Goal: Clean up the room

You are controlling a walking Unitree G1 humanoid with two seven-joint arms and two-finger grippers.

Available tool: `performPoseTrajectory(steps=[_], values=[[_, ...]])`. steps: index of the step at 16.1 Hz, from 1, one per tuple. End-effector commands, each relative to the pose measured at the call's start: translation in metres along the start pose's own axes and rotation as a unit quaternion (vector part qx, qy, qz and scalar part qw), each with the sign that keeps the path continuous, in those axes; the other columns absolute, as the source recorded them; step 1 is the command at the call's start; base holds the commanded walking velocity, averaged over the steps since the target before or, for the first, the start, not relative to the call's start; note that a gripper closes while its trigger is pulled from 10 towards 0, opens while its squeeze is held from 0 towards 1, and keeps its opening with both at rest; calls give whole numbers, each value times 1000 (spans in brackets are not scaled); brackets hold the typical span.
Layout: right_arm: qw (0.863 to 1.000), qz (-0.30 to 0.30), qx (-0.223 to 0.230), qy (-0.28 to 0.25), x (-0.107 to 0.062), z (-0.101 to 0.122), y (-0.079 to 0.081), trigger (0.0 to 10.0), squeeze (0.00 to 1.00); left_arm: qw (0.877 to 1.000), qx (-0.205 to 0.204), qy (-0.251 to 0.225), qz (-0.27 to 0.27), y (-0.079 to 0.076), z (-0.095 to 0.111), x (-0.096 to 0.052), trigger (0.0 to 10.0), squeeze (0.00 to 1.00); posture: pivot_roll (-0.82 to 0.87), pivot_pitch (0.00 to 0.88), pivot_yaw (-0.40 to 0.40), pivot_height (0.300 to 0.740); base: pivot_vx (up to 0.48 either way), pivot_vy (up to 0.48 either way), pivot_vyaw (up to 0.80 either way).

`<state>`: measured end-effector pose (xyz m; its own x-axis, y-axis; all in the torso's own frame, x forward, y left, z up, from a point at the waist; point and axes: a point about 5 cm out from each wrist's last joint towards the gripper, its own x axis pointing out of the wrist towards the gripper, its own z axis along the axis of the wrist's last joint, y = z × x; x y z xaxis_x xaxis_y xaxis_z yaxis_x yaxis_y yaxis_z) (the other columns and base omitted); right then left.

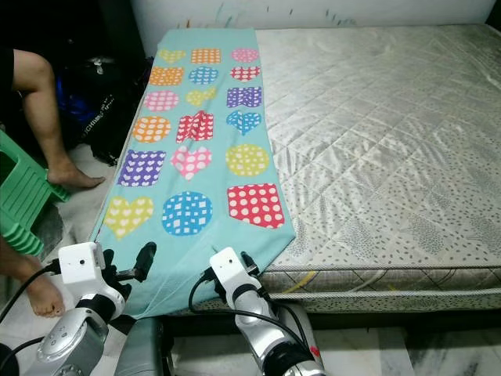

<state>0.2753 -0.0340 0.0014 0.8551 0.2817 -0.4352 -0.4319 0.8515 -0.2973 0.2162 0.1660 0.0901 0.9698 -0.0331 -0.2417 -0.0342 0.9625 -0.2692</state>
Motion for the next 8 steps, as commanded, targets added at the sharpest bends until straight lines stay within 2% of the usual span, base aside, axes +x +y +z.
performPoseTrajectory(steps=[1,4,5,6,8], values=[[1000,-8,9,-19,5,15,1,10000,0,1000,5,-3,3,1,3,-2,10000,0,29,128,25,585,0,0,0],[999,-27,0,-18,8,16,-10,10000,0,1000,3,-2,6,1,2,-4,10000,0,31,139,22,585,0,0,0],[999,-31,2,-21,9,17,-13,7686,0,1000,3,-2,7,1,2,-4,10000,0,31,140,23,585,0,0,0],[999,-31,-1,-20,9,17,-13,2196,0,1000,3,-1,7,1,3,-4,10000,0,31,140,23,585,0,0,0],[999,-27,-6,-24,9,17,-12,667,0,1000,3,-2,7,1,3,-4,10000,0,31,140,23,585,0,0,0]])
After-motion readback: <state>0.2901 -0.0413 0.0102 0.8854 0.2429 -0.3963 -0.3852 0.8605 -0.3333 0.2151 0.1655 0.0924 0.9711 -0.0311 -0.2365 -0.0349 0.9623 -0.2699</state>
